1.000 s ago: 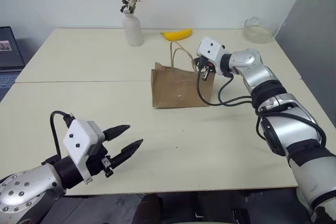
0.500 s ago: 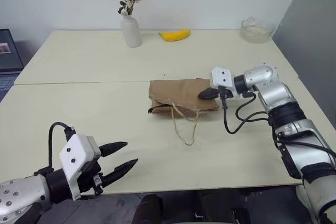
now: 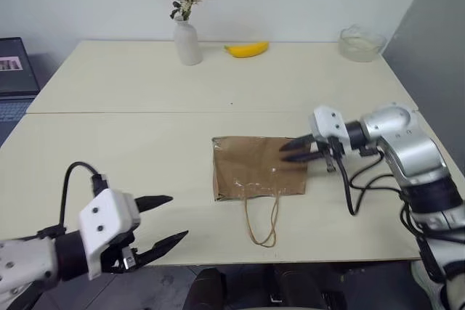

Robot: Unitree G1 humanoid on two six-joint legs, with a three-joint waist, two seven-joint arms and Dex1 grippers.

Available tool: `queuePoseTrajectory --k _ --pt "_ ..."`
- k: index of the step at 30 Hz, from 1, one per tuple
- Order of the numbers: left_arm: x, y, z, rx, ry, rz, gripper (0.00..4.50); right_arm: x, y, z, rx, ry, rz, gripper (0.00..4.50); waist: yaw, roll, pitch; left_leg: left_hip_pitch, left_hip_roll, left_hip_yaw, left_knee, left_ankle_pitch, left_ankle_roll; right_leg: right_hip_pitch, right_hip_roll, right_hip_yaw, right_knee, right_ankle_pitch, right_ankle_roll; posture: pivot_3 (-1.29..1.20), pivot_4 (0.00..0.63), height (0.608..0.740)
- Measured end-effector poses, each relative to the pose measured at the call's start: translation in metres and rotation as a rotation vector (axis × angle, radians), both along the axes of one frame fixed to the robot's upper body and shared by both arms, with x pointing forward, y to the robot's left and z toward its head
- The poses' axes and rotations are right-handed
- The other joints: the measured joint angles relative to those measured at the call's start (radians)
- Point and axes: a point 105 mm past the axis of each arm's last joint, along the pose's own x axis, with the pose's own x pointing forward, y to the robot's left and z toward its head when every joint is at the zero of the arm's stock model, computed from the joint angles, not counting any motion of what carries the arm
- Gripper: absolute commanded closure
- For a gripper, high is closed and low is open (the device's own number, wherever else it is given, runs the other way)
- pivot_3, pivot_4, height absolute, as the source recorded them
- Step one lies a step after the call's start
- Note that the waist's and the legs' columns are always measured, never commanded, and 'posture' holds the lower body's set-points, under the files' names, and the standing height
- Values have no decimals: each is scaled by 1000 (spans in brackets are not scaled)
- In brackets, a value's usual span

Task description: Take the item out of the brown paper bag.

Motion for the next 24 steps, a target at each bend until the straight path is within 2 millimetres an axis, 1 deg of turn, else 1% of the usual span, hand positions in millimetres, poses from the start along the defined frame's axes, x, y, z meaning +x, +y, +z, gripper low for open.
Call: queuePoseTrajectory --k 3,4,6,9,12,17,19,22,24 --pt "20 -15 -1 50 -123 -133 0 -22 -6 -10 -13 79 -18 1411 10 1 1 0 -1 0 1 0 0 1 0 0 0 0 0 0 150 740" --pt "27 -21 -3 62 -152 -180 0 -26 -6 -12 -14 83 -32 1072 12 1 1 1 -1 1 1 0 0 1 0 0 0 0 0 0 150 740" --pt "36 -31 -13 84 -175 -261 0 -31 -7 -14 -16 85 -56 1072 8 1 1 1 0 2 1 0 0 1 0 1 -1 0 0 0 150 740" --pt "54 -50 -26 96 -227 -375 0 -40 -22 -21 -55 114 -132 1072 14 1 1 0 -1 2 1 0 0 1 2 0 -2 3 5 0 150 740" --pt "68 -70 -39 111 -263 -478 0 -52 -31 -22 -67 137 -190 1072 16 0 1 -3 -1 2 1 0 0 1 2 -1 -3 3 6 0 150 740" --pt "73 -98 -48 92 -302 -574 0 -66 -37 -22 -73 164 -243 1072 12 0 1 -5 0 1 1 0 0 1 2 0 -7 4 8 0 150 740" --pt "73 -104 -51 97 -315 -604 0 -69 -39 -22 -77 166 -259 1072 12 0 1 -5 0 1 1 0 0 1 2 -1 -7 4 8 0 150 740" --pt "74 -106 -58 110 -309 -625 0 -71 -42 -20 -77 168 -282 1072 12 0 1 -5 0 1 1 0 0 1 2 -2 -7 4 8 0 150 740" --pt "75 -106 -57 111 -309 -629 0 -71 -44 -16 -75 162 -298 1072 12 0 1 -5 0 1 2 0 0 1 2 -2 -7 5 8 0 150 740"
